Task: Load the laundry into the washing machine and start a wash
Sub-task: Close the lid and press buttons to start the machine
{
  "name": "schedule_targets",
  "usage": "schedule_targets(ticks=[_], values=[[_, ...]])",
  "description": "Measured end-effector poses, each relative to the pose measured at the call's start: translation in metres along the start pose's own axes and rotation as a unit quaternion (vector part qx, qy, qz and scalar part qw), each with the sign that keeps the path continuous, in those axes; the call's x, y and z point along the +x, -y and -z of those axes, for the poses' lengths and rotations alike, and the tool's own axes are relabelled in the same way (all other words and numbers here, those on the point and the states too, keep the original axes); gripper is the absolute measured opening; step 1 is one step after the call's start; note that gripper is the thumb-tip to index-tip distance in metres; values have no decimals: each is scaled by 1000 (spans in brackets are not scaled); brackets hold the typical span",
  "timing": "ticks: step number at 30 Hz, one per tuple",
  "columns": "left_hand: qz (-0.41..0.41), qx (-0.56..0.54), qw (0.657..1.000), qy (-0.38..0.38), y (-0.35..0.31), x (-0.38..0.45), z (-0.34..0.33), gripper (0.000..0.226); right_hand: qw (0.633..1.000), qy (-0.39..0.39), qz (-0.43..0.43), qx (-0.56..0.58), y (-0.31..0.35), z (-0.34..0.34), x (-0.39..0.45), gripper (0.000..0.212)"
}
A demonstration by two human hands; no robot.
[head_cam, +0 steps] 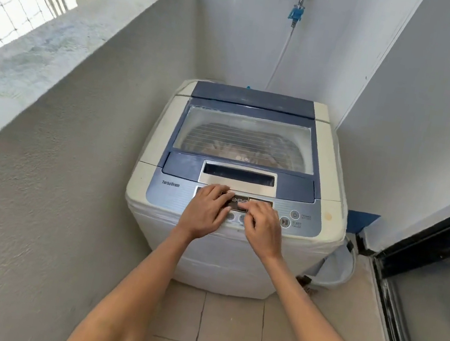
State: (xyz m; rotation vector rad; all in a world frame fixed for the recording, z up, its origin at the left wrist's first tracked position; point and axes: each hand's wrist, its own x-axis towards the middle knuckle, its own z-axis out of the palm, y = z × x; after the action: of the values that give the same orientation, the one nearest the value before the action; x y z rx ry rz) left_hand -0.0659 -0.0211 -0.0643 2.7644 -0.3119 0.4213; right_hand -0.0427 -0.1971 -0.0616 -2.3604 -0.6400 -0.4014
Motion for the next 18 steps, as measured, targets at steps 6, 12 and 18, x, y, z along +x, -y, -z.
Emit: schedule_targets(ticks=[6,12,18], values=[[-54,-5,997,46,19,-12,4,51,994,15,14,-106,26,-37,-39,34],[-73,39,992,90,31,-39,5,58,985,33,-3,-168,40,-47,-47,39],[-79,50,991,100,31,-41,9,59,979,61,0,-196,39,-40,-50,42]])
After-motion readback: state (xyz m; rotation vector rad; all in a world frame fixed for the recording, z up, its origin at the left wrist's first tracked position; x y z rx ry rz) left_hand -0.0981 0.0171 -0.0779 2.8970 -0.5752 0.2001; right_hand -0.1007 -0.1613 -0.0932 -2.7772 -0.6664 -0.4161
